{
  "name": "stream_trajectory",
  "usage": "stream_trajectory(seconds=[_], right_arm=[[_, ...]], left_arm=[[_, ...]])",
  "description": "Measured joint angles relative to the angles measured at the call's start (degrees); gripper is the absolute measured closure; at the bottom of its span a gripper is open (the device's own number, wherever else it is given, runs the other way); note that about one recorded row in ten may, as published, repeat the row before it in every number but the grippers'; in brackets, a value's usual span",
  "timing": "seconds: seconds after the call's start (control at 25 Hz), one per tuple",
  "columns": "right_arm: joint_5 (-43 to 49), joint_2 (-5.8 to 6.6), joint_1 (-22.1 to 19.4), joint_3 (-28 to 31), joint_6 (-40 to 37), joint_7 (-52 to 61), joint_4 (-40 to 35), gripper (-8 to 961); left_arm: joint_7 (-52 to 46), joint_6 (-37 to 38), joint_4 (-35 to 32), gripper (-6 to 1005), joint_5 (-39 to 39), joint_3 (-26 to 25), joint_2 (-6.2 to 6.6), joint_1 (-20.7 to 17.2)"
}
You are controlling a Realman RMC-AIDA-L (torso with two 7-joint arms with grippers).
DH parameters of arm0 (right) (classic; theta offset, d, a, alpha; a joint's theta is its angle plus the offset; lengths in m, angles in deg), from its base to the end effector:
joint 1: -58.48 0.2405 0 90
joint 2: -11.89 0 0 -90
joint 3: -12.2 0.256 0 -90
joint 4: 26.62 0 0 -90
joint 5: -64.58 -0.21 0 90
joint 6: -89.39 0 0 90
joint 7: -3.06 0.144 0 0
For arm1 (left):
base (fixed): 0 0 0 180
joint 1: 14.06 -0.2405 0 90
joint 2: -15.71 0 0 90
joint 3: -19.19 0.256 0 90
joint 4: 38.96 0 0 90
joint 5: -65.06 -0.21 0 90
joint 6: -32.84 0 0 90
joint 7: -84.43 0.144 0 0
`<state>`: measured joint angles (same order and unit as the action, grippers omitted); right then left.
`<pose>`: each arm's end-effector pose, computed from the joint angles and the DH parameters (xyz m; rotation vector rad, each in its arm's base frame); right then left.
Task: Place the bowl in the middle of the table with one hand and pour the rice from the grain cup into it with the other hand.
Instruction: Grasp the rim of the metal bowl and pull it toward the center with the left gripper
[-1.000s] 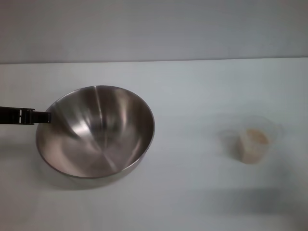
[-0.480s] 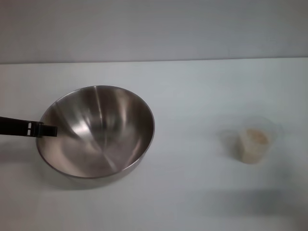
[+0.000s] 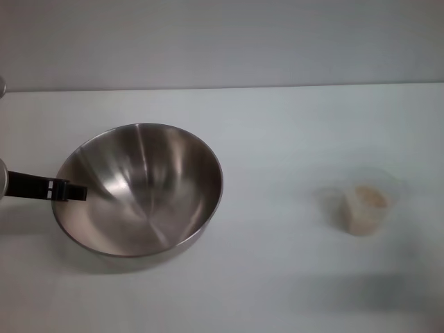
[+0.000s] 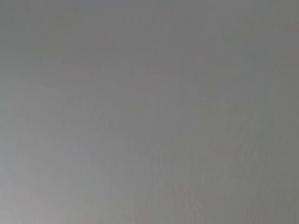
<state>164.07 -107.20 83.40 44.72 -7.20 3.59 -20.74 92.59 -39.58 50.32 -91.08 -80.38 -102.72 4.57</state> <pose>0.3109 0.3013 0.0580 -1.1760 0.1555 0.8475 -0.2325 0.3502 0.0460 -1.9918 -1.2725 0.1519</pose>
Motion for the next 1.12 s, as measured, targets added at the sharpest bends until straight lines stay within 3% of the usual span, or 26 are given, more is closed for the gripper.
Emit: stream_trajectory(seconds=[0.08,0.2,0.64,0.84,1.12], right_arm=[[0.0,0.0,-0.1,0.0,-0.01,0.0,0.06,422],[0.0,0.0,-0.17,0.0,-0.02,0.0,0.09,422],[0.0,0.0,-0.41,0.0,-0.29,0.0,0.2,422],[0.0,0.0,-0.41,0.0,-0.68,0.01,0.18,422],[0.0,0.0,-0.4,0.0,-0.71,0.04,0.18,423]], left_arm=[[-0.02,0.0,-0.32,194,-0.01,0.0,0.01,0.22],[-0.06,-0.08,-0.21,391,-0.03,0.04,0.03,0.33],[0.13,-0.36,0.11,620,-0.61,0.08,0.13,0.72],[0.13,-0.46,0.16,794,-2.62,0.83,0.07,1.08],[0.15,-0.61,-0.33,812,-3.57,1.71,0.04,1.88]])
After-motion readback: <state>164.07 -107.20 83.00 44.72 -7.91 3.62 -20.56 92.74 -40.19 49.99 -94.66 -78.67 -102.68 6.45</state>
